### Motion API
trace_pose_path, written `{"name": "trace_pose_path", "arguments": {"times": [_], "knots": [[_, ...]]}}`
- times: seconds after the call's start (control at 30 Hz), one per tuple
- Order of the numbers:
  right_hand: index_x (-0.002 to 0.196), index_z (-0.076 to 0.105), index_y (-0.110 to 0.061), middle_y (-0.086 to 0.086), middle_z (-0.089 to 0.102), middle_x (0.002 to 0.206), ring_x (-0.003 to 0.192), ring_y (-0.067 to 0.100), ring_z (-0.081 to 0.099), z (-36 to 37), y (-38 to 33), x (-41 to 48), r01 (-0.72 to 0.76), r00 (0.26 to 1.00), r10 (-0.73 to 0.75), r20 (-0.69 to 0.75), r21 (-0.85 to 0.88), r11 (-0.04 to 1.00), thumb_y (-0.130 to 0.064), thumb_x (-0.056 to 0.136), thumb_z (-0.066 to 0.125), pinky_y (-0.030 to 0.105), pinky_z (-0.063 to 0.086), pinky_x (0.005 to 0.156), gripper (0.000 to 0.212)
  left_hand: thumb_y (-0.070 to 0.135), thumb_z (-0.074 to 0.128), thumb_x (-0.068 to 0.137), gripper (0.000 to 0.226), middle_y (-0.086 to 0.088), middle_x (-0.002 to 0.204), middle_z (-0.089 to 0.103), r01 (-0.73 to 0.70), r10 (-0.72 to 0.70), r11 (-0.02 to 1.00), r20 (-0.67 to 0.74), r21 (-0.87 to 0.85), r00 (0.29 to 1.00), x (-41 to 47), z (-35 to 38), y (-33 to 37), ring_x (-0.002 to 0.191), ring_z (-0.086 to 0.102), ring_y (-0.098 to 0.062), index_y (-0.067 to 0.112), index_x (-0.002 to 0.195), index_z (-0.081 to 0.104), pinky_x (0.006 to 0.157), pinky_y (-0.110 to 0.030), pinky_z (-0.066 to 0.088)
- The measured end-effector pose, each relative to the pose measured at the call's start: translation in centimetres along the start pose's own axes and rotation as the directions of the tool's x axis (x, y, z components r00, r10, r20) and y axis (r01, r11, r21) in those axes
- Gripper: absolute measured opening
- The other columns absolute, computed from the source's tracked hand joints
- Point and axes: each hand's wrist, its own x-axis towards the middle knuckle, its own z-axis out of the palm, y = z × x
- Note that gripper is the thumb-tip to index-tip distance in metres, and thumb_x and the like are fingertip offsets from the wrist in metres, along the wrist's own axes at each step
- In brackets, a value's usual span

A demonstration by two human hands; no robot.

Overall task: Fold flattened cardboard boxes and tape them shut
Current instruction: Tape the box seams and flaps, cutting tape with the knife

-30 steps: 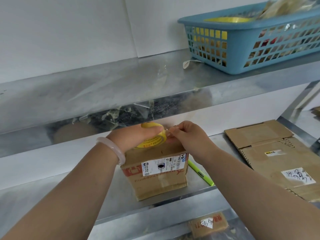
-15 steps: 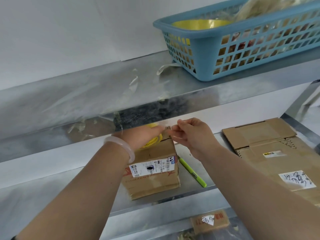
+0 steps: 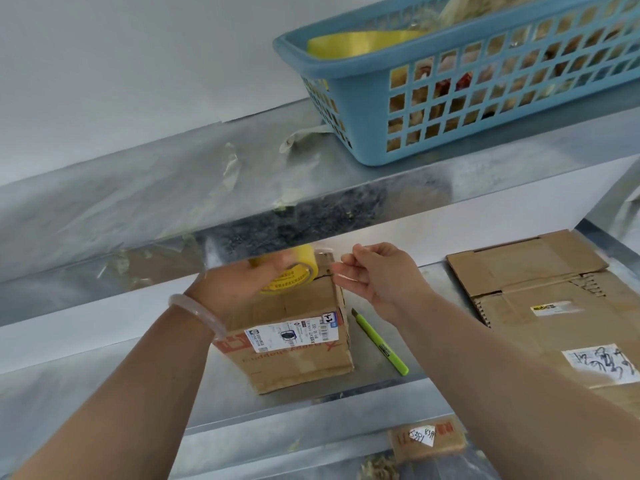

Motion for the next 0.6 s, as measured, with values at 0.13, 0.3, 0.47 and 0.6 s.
{"name": "trace_pose_path", "arguments": {"times": [0.13, 0.3, 0.47, 0.6], "knots": [[0.098, 0.05, -0.008, 0.003, 0.068, 0.07, 0.074, 0.018, 0.074, -0.3, -0.1, 0.4, 0.012, 1.0, -0.013, -0.026, -0.031, 0.999, -0.012, 0.102, 0.05, 0.047, 0.061, 0.077, 0.006, 0.098, 0.043, 0.051, 0.068, 0.005, 0.126, 0.062, -0.02, 0.022, 0.998, 0.029, -0.055, 0.999, 0.0, 0.2, 1.0, 0.12, 0.054, -0.019, 0.05, 0.094, 0.067, 0.11, -0.042, 0.036], [0.095, 0.053, -0.008, 0.007, 0.066, 0.079, 0.073, 0.018, 0.072, -1.2, -0.6, 0.6, 0.056, 0.996, -0.061, -0.064, -0.079, 0.995, -0.013, 0.102, 0.05, 0.045, 0.06, 0.08, 0.009, 0.091, 0.058, 0.048, 0.083, 0.007, 0.135, 0.057, -0.009, 0.043, 0.978, 0.162, -0.208, 0.986, 0.5, 0.4, 1.4, 0.127, 0.05, -0.016, 0.044, 0.116, 0.065, 0.114, -0.041, 0.03], [0.1, 0.053, -0.006, 0.007, 0.065, 0.081, 0.069, 0.015, 0.071, -1.9, 0.5, 1.3, -0.001, 0.995, -0.002, -0.095, -0.031, 1.0, -0.013, 0.102, 0.051, 0.046, 0.061, 0.078, 0.009, 0.058, 0.047, 0.088, 0.059, -0.001, 0.145, 0.045, -0.029, 0.065, 0.989, 0.251, -0.142, 0.966, 0.8, 0.8, 3.0, 0.134, 0.042, -0.02, 0.024, 0.137, 0.051, 0.115, -0.036, 0.026], [0.102, 0.054, -0.004, 0.008, 0.063, 0.082, 0.065, 0.013, 0.069, -2.0, 2.3, 1.4, -0.06, 0.991, 0.063, -0.119, 0.023, 0.998, -0.014, 0.102, 0.05, 0.047, 0.061, 0.077, 0.011, 0.053, 0.043, 0.093, 0.054, -0.001, 0.148, 0.043, -0.077, 0.085, 0.996, 0.222, -0.044, 0.971, 0.7, 1.0, 3.3, 0.136, 0.037, -0.02, 0.028, 0.141, 0.044, 0.11, -0.028, 0.025]]}}
